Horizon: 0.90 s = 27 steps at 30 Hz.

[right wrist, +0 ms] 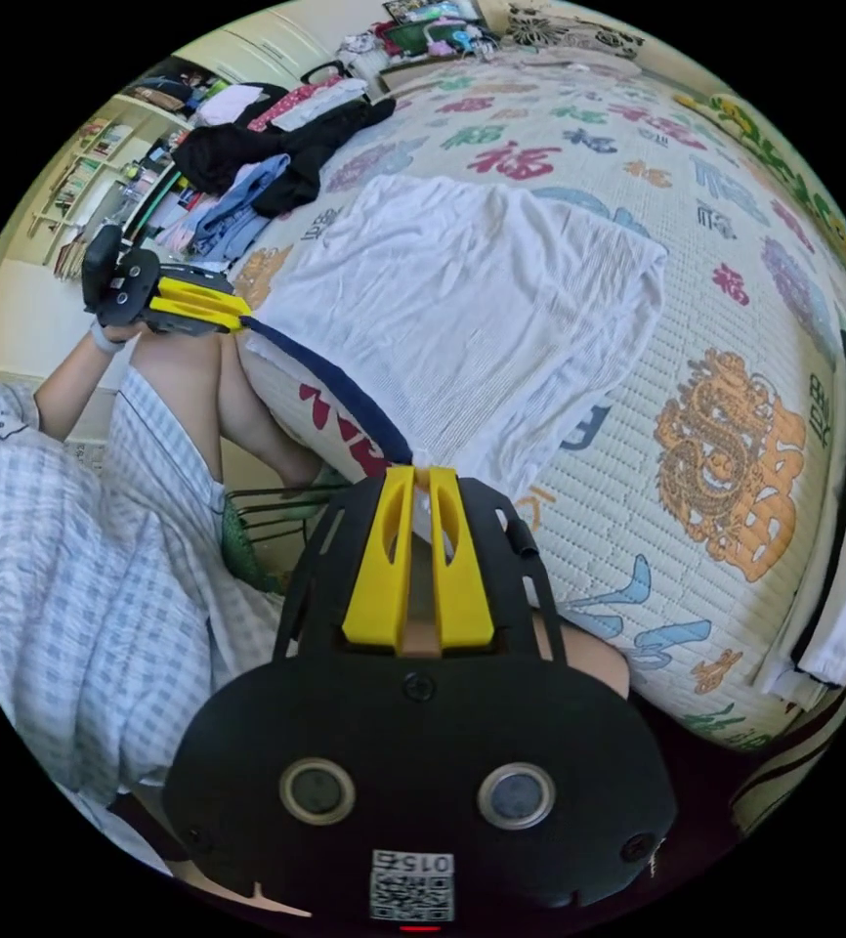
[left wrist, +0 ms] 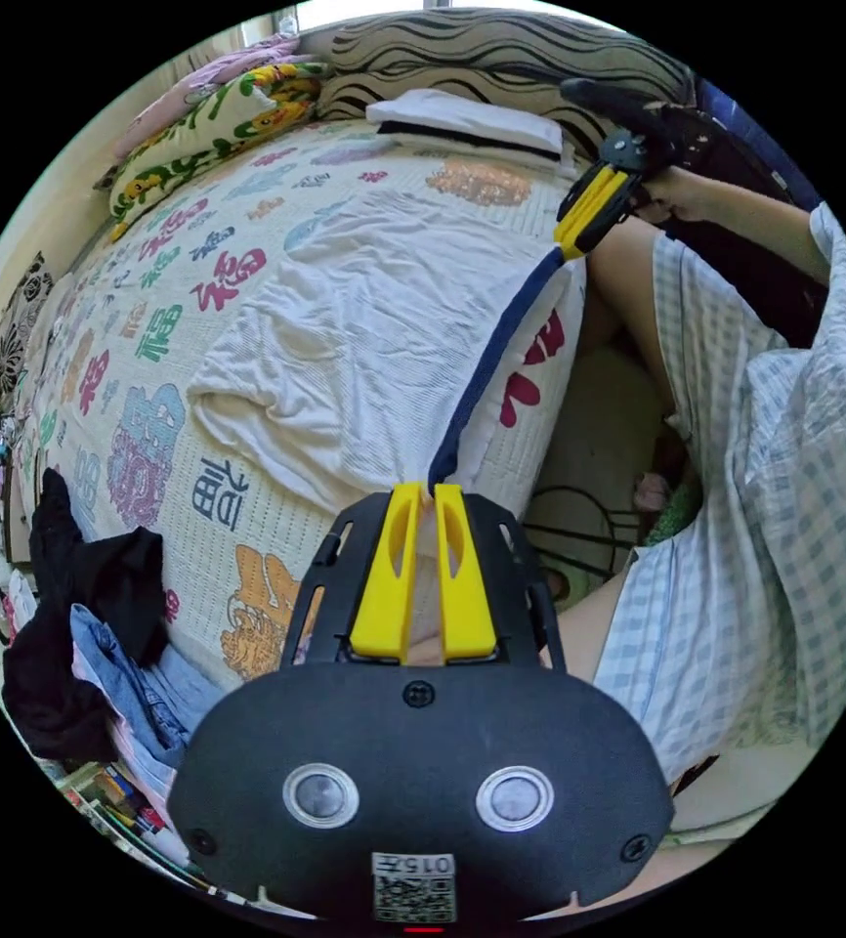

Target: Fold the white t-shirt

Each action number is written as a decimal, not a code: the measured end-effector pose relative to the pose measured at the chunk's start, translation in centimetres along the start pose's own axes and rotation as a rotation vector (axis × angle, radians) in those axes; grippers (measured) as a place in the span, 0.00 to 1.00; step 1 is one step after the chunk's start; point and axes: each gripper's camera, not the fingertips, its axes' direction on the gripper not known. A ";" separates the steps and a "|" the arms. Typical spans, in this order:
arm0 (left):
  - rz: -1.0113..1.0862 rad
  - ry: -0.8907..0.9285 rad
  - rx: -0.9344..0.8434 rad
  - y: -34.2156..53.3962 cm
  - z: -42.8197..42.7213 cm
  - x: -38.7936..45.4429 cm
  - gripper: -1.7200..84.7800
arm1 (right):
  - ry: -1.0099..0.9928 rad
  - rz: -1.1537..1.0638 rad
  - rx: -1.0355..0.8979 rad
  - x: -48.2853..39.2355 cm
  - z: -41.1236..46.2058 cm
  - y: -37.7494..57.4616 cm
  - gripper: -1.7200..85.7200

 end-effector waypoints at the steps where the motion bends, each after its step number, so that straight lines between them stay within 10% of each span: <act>1: 0.013 0.006 -0.038 -0.3 0.3 0.2 0.04 | 0.000 0.009 -0.014 0.1 0.1 0.1 0.06; 15: -0.262 0.163 -0.146 -2.0 3.9 -4.5 0.06 | -0.042 0.126 -0.056 1.6 3.5 0.6 0.02; 27: -0.905 0.420 0.338 4.6 -0.2 -24.5 0.09 | -0.232 0.500 0.348 14.1 -3.3 -1.9 0.12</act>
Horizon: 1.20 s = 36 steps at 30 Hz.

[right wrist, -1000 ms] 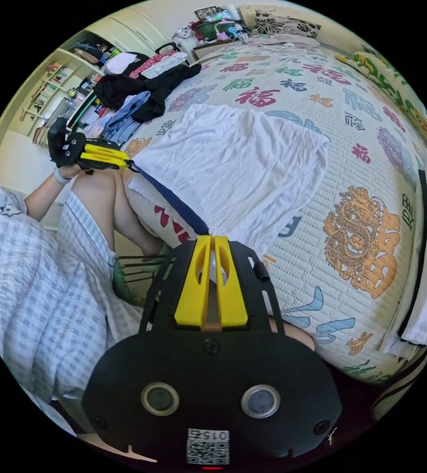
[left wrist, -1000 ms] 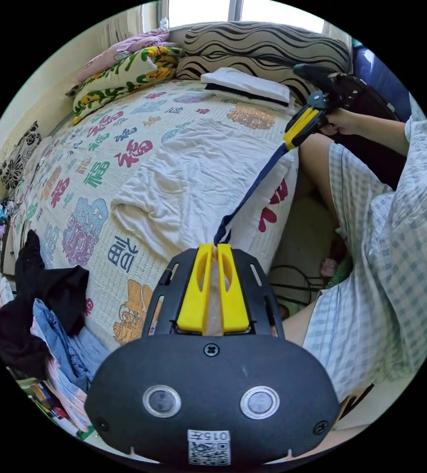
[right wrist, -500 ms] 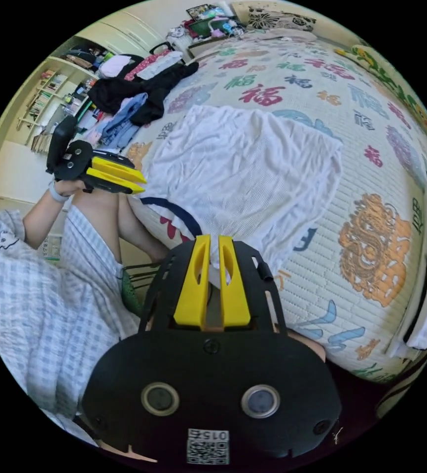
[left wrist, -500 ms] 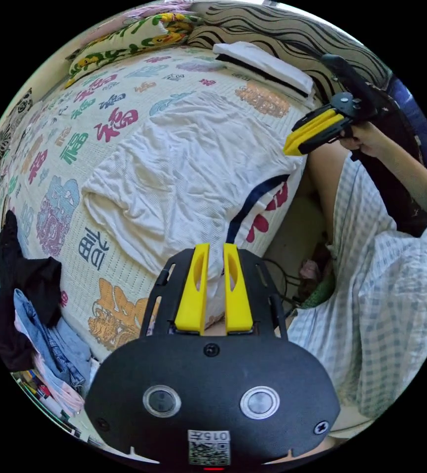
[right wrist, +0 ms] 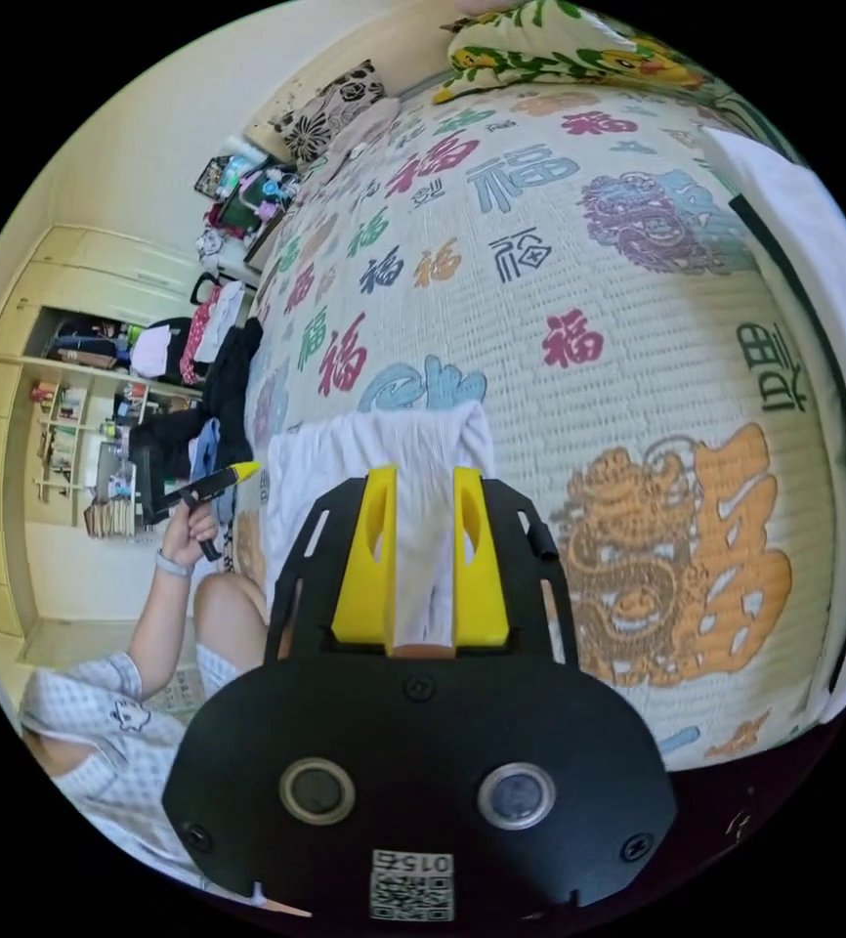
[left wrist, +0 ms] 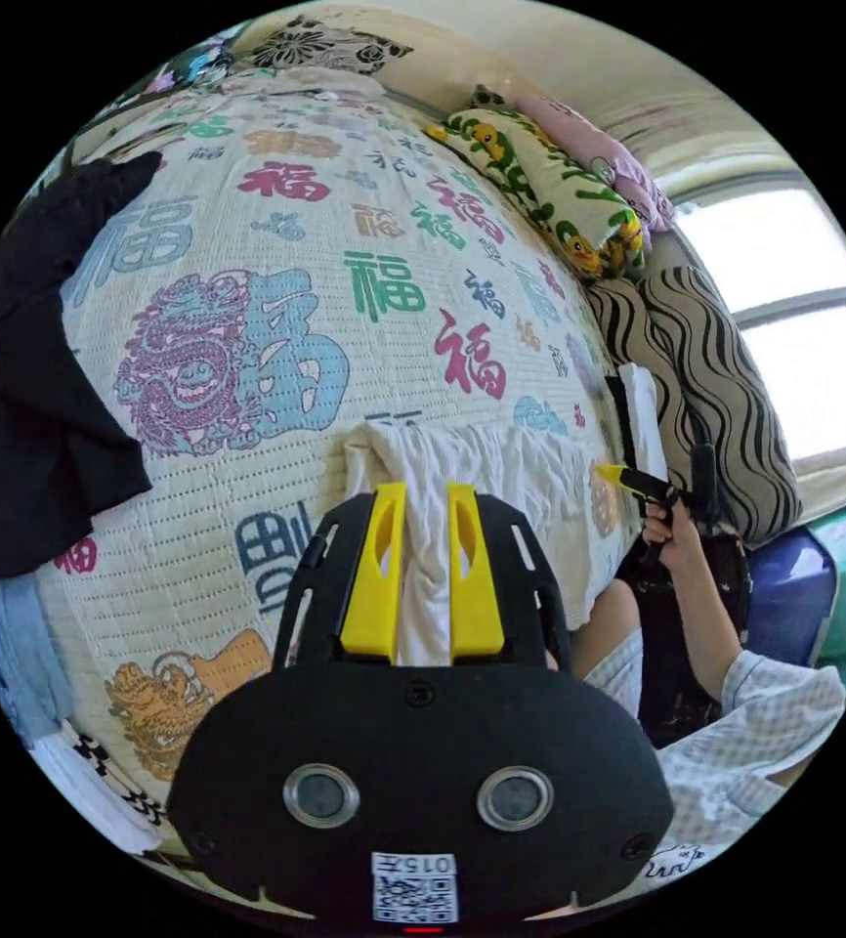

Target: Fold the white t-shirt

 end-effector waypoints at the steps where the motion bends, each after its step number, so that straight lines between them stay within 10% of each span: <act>1: -0.016 0.017 -0.001 -0.5 0.3 -0.5 0.09 | 0.004 0.010 -0.004 0.1 0.4 -0.4 0.12; 21: -0.039 -0.102 0.160 3.7 -7.6 -3.3 0.09 | 0.102 -0.004 0.007 -0.2 1.3 2.3 0.12; 36: -0.065 -0.142 -0.074 16.0 -5.3 1.7 0.04 | 0.069 -0.050 -0.203 -3.5 7.9 9.1 0.03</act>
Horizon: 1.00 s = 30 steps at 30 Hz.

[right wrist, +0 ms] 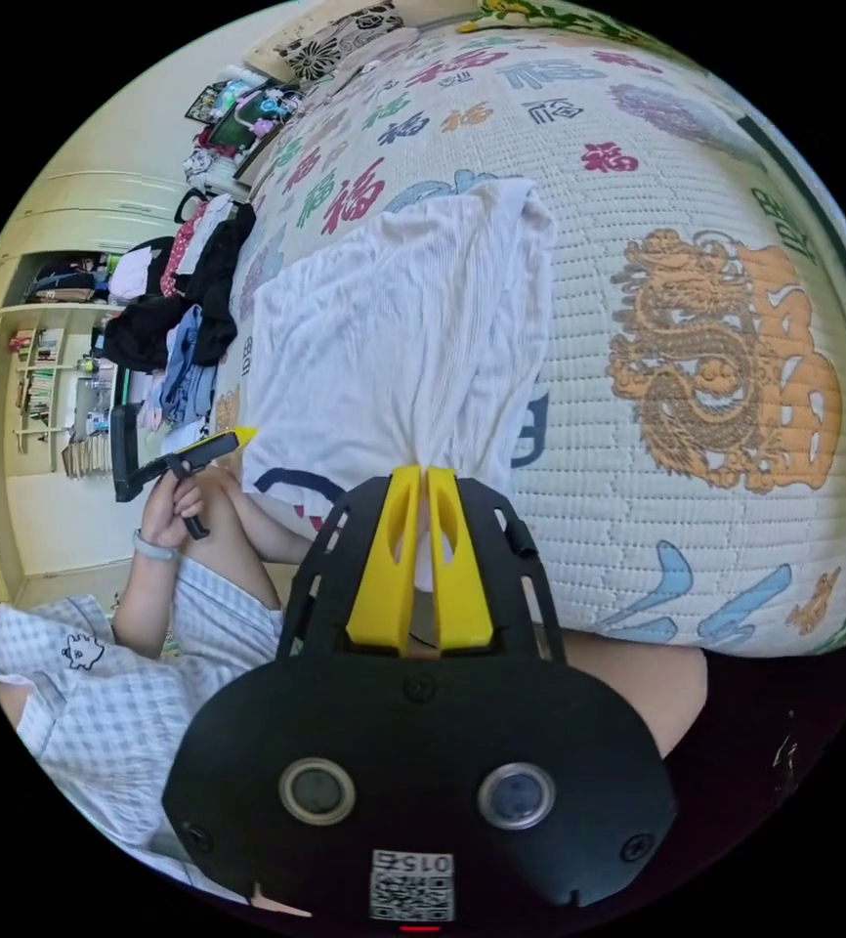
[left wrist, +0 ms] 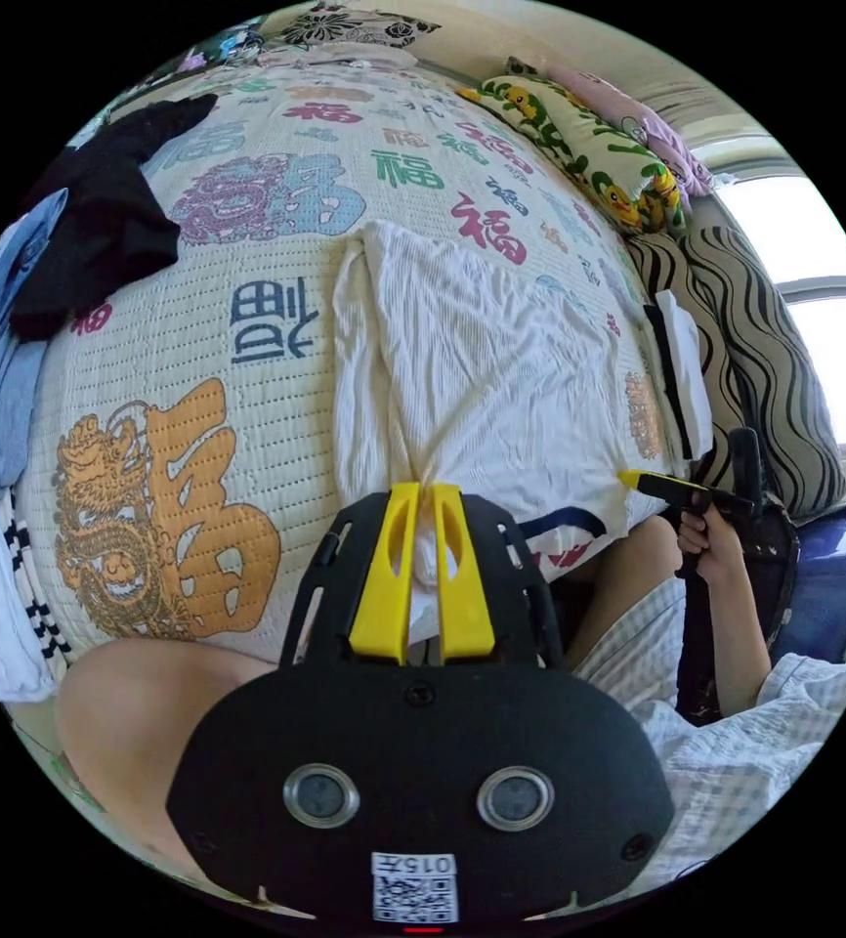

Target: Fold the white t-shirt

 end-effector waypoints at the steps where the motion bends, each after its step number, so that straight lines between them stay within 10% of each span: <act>1: 0.002 -0.014 0.008 0.2 -0.5 0.0 0.04 | 0.014 -0.002 0.002 -0.1 -0.1 0.1 0.03; 22: -0.042 -0.065 0.012 9.0 -3.4 1.8 0.08 | 0.074 -0.011 -0.119 -5.0 5.0 -2.6 0.07; 30: -0.325 -0.038 0.284 16.5 -7.7 1.6 0.14 | 0.061 -0.157 0.030 -12.9 1.6 -9.6 0.11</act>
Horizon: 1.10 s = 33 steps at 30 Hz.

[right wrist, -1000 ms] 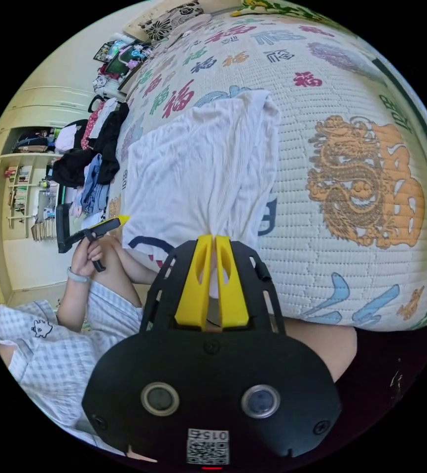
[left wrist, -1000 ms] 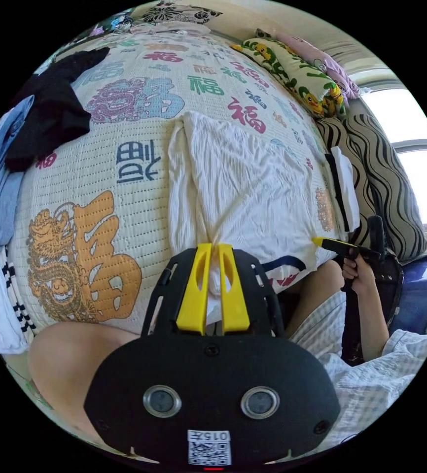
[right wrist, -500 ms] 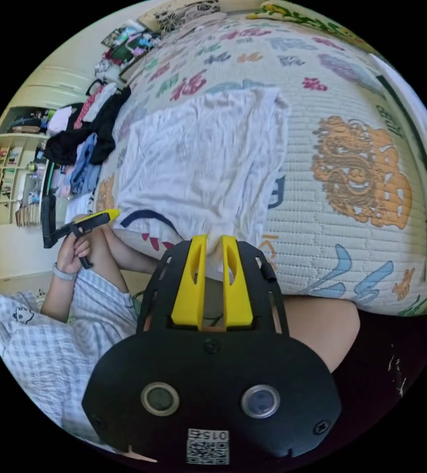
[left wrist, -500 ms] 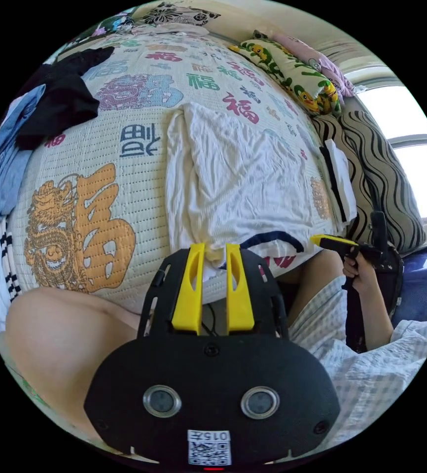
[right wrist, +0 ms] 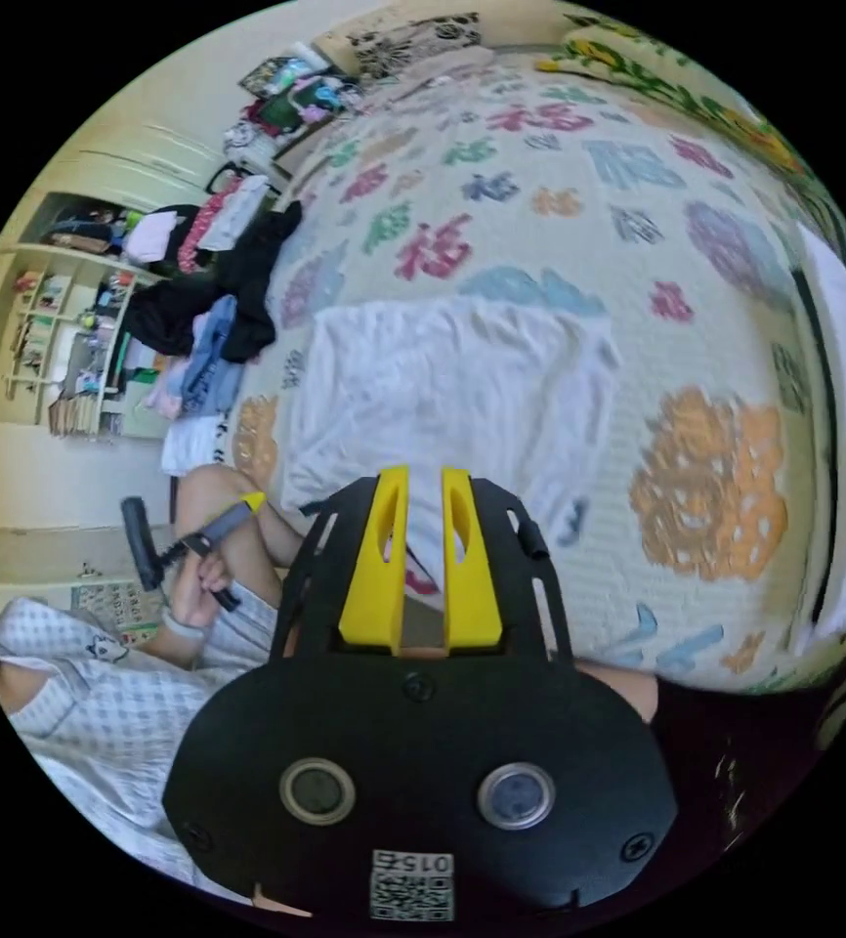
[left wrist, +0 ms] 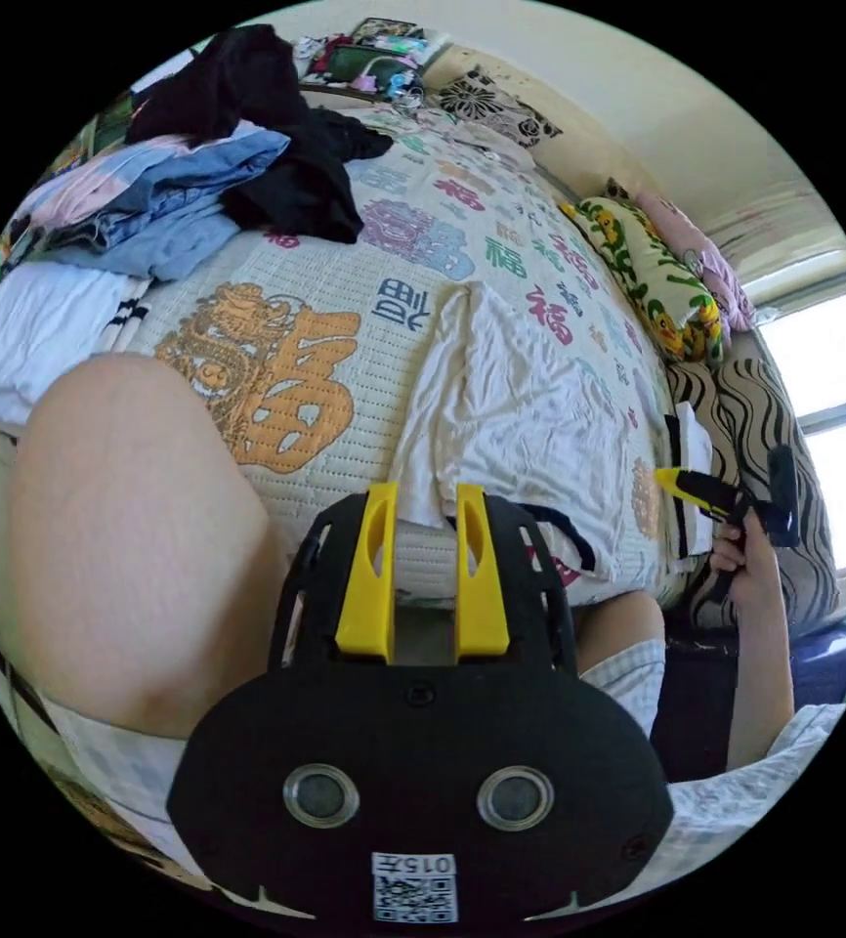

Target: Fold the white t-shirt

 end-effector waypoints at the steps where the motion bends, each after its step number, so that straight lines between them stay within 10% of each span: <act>1: -0.016 0.004 -0.005 0.2 0.3 -0.1 0.15 | -0.029 -0.025 0.004 -0.9 0.2 -1.2 0.11; 13: -0.122 0.042 0.028 3.3 1.6 -1.7 0.11 | 0.123 -0.148 -0.265 -15.1 14.8 -20.6 0.19; 22: -0.094 0.093 0.030 5.8 1.4 -0.9 0.03 | 0.432 -0.132 -0.362 -15.6 19.0 -23.0 0.07; 33: 0.438 0.296 0.264 14.3 -4.1 10.1 0.02 | -0.250 -0.106 -0.161 -4.1 4.1 -18.4 0.07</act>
